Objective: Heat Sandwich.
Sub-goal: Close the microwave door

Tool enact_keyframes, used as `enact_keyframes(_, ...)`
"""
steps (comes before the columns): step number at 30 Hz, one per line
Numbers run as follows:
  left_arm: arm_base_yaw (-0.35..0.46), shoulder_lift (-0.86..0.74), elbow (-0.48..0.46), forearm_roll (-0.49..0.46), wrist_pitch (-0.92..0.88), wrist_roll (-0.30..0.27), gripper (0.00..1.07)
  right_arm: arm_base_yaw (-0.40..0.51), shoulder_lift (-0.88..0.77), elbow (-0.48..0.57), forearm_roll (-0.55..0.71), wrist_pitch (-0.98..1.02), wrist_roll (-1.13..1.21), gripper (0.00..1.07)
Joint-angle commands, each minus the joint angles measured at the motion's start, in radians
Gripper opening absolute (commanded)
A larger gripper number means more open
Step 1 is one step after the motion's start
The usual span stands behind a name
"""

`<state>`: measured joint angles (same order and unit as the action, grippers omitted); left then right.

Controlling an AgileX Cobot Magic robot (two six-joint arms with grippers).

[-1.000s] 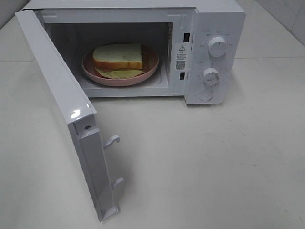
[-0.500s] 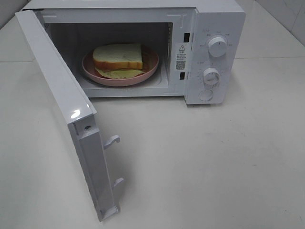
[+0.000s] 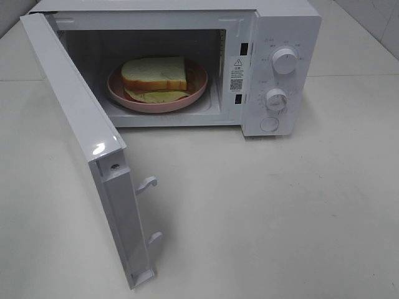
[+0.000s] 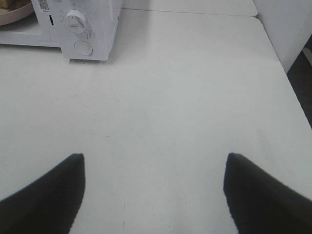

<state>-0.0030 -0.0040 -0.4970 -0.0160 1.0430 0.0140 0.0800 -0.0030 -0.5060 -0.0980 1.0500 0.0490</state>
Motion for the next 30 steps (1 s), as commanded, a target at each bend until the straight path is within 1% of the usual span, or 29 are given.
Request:
enact_keyframes(1,0.001,-0.028,0.001,0.002,-0.008,-0.001,1.01,-0.011,-0.026,0.003,-0.001,-0.011,0.002,0.76)
enact_keyframes(30,0.001,-0.028,0.001,0.003,-0.008,-0.001,1.01,-0.011,-0.026,0.002,-0.002,-0.011,0.003,0.76)
